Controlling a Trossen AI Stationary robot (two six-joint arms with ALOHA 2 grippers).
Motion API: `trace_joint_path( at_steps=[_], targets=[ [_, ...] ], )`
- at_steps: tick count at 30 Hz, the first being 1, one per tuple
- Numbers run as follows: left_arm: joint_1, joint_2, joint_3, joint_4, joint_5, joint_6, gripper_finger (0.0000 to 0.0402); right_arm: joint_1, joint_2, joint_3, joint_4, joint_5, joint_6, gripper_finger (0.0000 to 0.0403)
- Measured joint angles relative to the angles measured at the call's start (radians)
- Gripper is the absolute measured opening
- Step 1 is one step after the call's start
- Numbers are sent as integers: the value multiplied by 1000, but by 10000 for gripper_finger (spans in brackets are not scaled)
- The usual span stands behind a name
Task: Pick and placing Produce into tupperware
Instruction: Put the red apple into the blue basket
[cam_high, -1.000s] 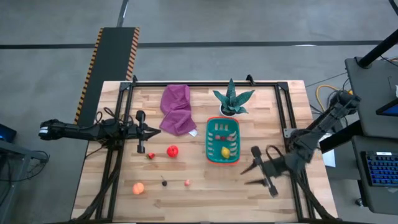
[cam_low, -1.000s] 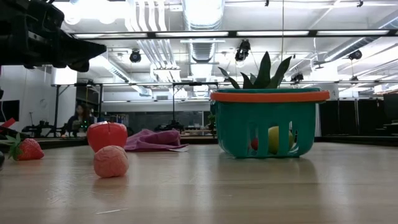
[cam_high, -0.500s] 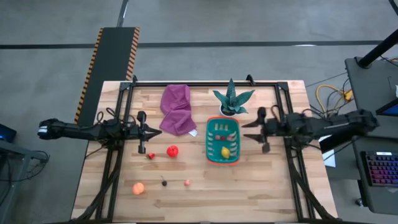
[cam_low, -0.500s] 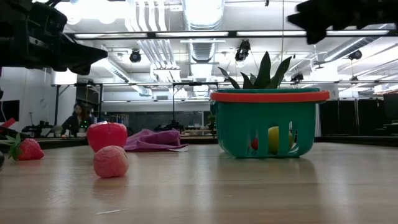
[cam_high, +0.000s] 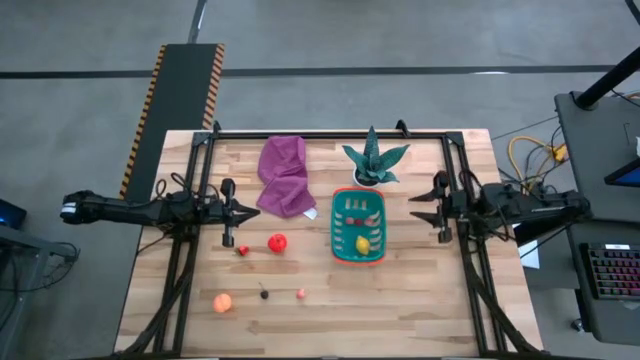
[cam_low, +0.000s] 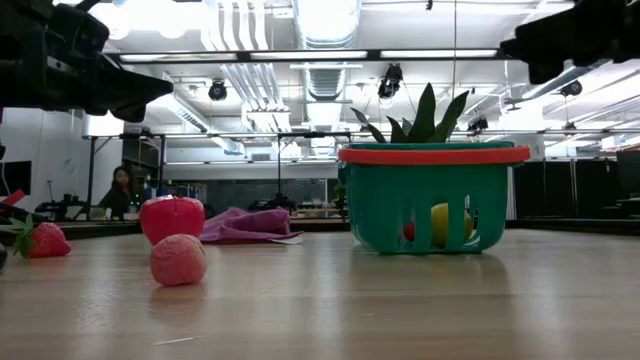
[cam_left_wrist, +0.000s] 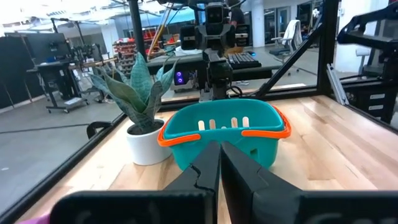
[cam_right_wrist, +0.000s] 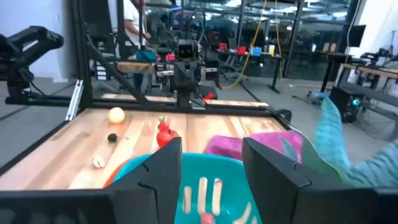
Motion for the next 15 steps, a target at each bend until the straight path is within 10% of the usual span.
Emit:
trace_joint_path(
  at_steps=[15],
  targets=[
    [0, 7, 0, -7, 0, -22, 0, -2, -121, -106, -42, 52, 5, 133]
  ],
)
